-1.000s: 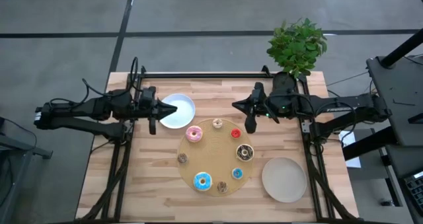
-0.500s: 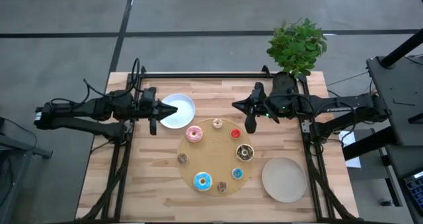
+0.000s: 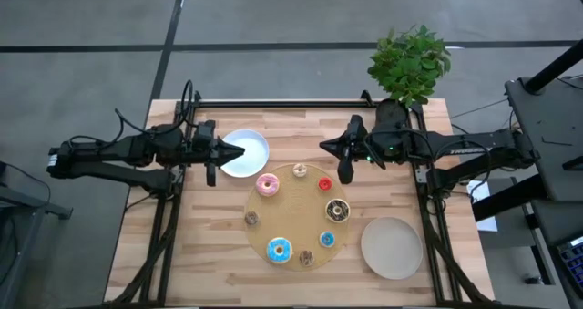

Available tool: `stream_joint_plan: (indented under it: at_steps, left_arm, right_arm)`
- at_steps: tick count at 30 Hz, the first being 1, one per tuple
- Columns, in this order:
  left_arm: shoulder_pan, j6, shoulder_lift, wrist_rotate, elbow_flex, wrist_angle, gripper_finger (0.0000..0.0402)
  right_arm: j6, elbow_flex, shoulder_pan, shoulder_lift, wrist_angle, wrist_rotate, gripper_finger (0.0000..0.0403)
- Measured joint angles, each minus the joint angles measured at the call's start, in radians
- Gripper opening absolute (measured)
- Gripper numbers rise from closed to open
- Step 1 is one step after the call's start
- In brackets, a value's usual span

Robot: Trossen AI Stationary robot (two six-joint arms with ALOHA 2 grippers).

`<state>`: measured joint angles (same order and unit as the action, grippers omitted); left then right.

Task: Pick & Place donuts
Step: Put the large black donut into the gray plate

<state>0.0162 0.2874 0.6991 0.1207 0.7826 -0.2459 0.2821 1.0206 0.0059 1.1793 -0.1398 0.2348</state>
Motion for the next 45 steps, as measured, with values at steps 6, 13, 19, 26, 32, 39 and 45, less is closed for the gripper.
stream_joint_plan:
  at_steps: [6, 13, 19, 26, 32, 39, 45]
  left_arm:
    - [0.0, 0.003, 0.0, 0.0, 0.0, 0.0, 0.0]
    - [0.0, 0.002, 0.0, 0.0, 0.0, 0.0, 0.0]
    - [0.0, 0.001, 0.0, 0.0, 0.0, 0.0, 0.0]
    - [0.0, 0.0, 0.0, 0.0, 0.0, 0.0, 0.0]
    - [0.0, 0.0, 0.0, 0.0, 0.0, 0.0, 0.0]
    - [0.0, 0.0, 0.0, 0.0, 0.0, 0.0, 0.0]
    - [0.0, 0.0, 0.0, 0.0, 0.0, 0.0, 0.0]
  right_arm:
    - [0.025, 0.026, 0.0, 0.001, -0.002, 0.0, 0.0009]
    - [-0.002, 0.09, 0.0, 0.004, -0.004, 0.0, 0.0009]
    - [-0.003, 0.13, 0.0, 0.004, -0.013, 0.0, 0.0009]
    - [-0.002, 0.144, 0.0, 0.004, -0.013, 0.0, 0.0009]
    - [0.003, 0.139, 0.0, 0.004, -0.022, 0.001, 0.0009]
    - [0.006, 0.138, 0.0, 0.004, -0.044, 0.003, 0.0009]
    - [0.034, 0.137, 0.0, 0.012, -0.045, -0.002, 0.0009]
